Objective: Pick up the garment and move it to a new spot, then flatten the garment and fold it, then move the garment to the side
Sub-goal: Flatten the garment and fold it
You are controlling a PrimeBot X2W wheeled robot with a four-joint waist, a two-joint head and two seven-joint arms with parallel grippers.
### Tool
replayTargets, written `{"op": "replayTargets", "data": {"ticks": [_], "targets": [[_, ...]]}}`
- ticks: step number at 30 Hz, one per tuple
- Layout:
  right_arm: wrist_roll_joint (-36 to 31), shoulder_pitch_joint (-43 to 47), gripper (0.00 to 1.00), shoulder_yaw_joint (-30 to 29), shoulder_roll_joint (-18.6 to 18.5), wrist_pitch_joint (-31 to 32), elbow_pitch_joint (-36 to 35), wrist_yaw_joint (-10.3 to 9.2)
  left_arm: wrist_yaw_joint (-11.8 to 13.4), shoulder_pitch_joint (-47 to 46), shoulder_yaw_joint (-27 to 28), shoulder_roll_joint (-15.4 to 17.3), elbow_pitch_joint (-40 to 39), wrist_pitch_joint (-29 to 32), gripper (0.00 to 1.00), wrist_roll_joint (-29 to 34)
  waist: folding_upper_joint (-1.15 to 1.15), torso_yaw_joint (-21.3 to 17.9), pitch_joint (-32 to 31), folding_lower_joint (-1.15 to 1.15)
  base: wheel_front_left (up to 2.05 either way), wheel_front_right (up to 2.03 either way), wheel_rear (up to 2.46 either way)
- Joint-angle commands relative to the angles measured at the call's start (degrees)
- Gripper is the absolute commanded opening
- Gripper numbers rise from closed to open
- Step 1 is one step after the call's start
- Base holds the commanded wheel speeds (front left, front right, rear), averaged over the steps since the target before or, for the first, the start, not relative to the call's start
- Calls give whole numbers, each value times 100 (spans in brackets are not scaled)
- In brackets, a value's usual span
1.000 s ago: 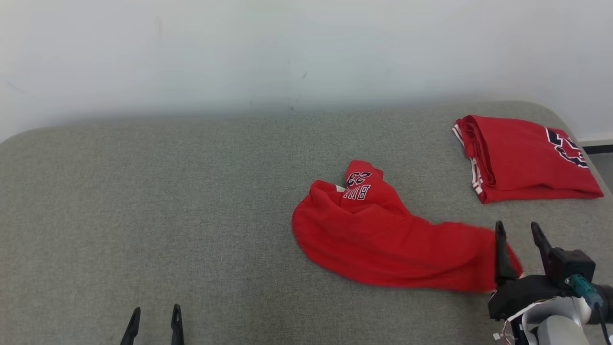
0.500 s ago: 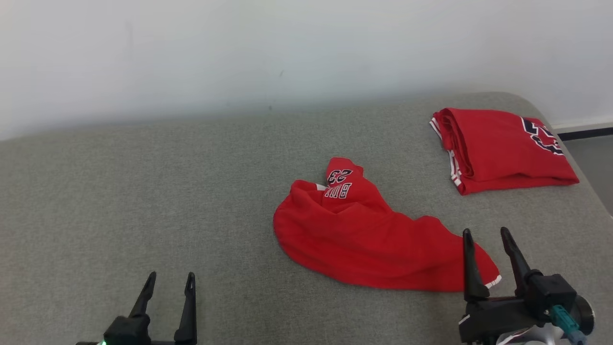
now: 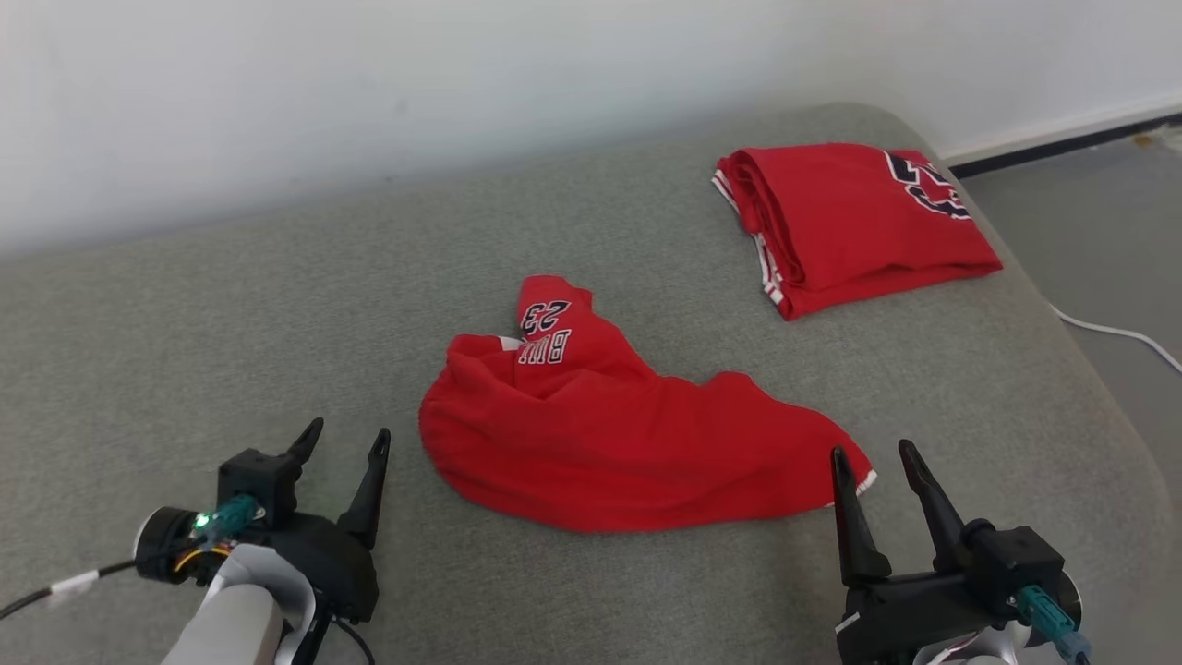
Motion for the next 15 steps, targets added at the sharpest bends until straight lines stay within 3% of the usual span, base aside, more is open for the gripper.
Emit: {"op": "replayTargets", "data": {"ticks": [1, 7, 15], "targets": [[50, -71, 100, 6, 12, 0, -18, -16, 13, -125, -133, 18, 93, -2, 100, -124, 0, -378, 297, 0, 0, 0, 0], [56, -66, 100, -30, 14, 0, -17, -17, 13, -642, -1018, 166, 716, 167, 100, -842, 0, -612, 384, 0, 0, 0, 0], [18, -52, 100, -53, 14, 0, 26, -16, 13, -891, -1999, 207, 975, 186, 100, -1653, 0, -584, 321, 0, 0, 0, 0]]}}
